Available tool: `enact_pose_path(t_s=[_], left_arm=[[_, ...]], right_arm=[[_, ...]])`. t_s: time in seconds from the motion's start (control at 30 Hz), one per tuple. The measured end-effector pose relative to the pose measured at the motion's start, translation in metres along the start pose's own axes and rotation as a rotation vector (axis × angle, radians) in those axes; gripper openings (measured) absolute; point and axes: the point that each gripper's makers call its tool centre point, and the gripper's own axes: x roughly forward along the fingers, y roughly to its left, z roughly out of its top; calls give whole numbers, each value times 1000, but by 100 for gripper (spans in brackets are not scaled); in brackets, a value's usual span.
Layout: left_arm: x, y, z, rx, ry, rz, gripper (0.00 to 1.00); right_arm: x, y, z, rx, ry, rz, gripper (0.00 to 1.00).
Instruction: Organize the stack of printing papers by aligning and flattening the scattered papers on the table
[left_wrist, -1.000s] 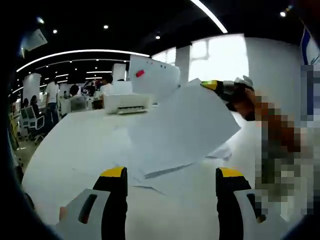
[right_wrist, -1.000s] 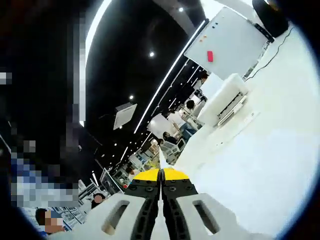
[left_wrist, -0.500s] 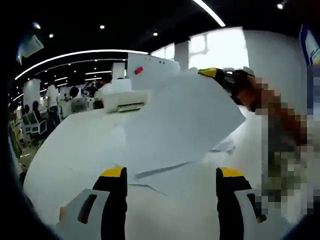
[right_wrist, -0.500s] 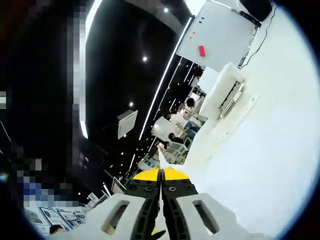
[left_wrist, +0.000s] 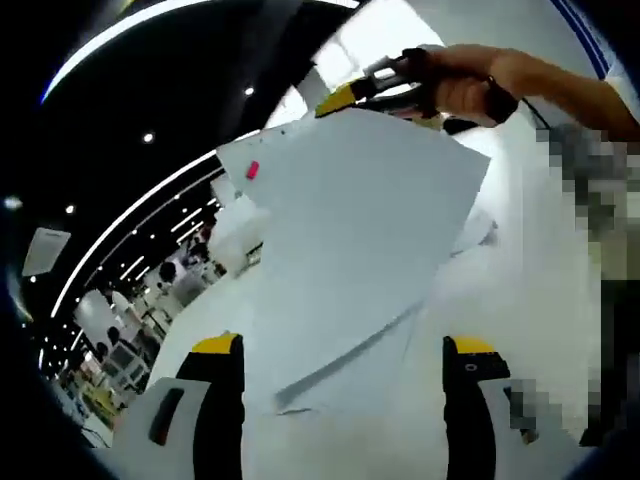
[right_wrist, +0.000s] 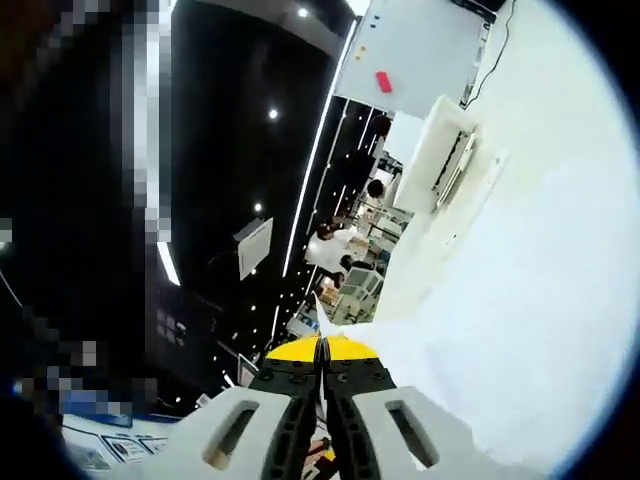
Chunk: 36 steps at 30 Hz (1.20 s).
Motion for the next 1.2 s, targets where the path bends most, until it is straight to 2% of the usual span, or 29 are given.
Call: enact_pose_path(t_s=[0.17,0.3,0.4,0.6,0.73,0.97,1.2], left_arm=[[7,-11,14,6,-40,-15,84],[10,-14,16,0,-52,-22,84],[9,-8,15,-12,-60,2,84],[11,5,9,-78,-60,31,84],[16,8,7,-62,-52,62,84],[32,14,7,-24,-46,121,85],[36,15,12,20,-59,154,82]], right_arm=[[1,2,-5,23,13,5,0],[2,6,-5,72,11,18,0],[4,15,-3,146,10,46,0],[11,35,-1,144,26,75,0],[14,46,-3,235,32,113,0],[20,53,-2,278,42,126,0],[19,52,3,295,37,131,0]])
